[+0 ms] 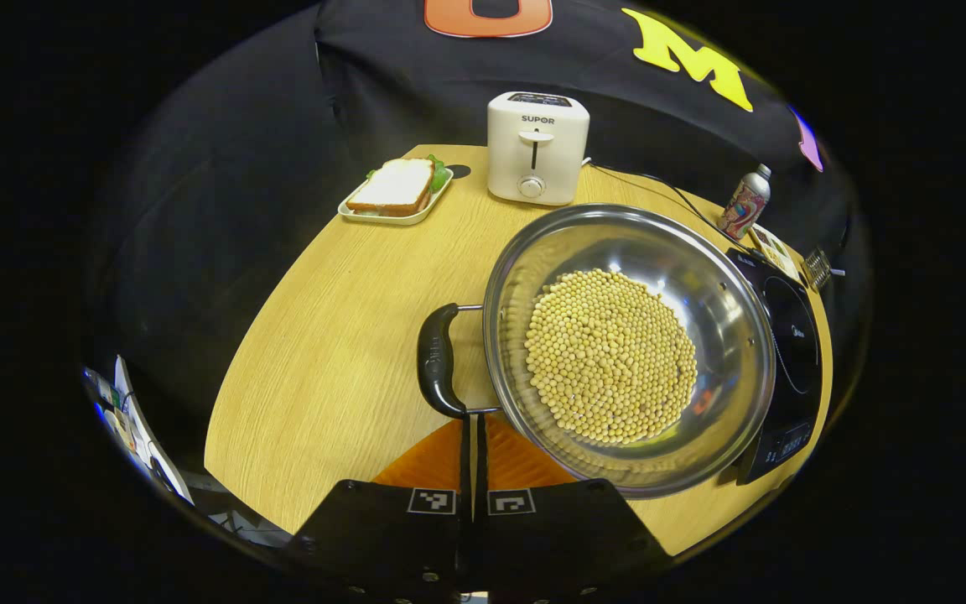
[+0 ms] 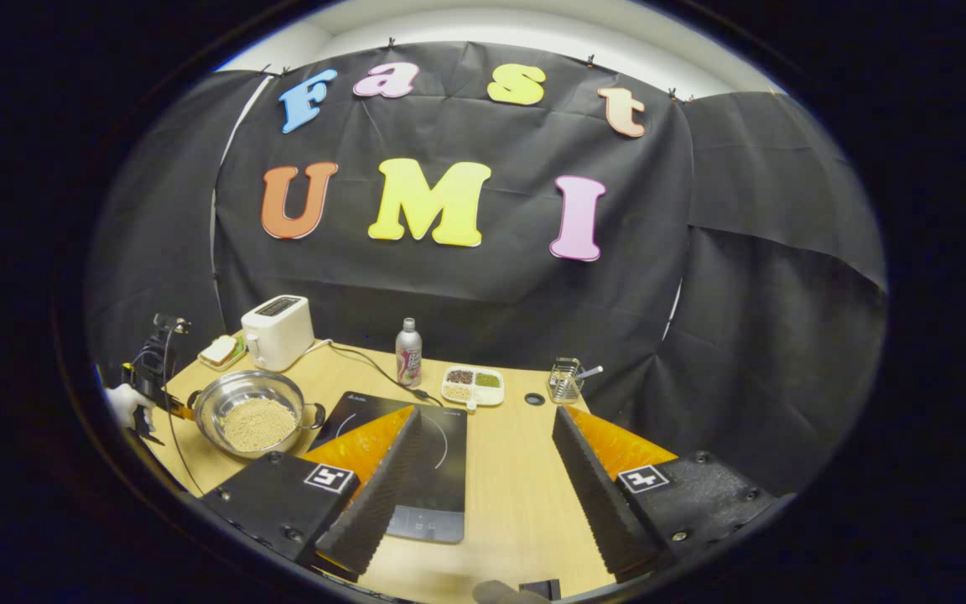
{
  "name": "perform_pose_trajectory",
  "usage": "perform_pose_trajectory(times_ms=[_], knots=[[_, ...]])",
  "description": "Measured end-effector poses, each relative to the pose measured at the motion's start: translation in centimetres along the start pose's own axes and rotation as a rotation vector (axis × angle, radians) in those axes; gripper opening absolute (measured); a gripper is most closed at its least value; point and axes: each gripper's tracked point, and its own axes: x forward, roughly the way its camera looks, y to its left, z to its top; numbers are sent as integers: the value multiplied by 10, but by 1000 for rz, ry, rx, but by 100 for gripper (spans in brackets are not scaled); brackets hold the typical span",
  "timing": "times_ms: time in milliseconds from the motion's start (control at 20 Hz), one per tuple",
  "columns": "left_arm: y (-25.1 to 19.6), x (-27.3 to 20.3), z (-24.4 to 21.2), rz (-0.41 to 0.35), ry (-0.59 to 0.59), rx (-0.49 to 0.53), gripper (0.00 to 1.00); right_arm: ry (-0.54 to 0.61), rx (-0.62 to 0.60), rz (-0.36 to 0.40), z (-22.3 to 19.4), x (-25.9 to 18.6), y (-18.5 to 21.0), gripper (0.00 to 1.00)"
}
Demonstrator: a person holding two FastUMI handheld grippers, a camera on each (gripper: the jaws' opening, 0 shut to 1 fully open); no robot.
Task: First push the handle of the pot to place it horizontally, then grasp the pot with both hands and set it on the induction cooktop.
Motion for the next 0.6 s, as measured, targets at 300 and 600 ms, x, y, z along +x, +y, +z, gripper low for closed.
perform_pose_trajectory(times_ms=[300, 600], knots=[[14, 9, 16, 13, -8, -10, 10, 7, -16, 5, -1, 1, 9, 97], [19, 15, 27, 33, -17, 0, 0, 10, -37, 29, 1, 3, 23, 98]])
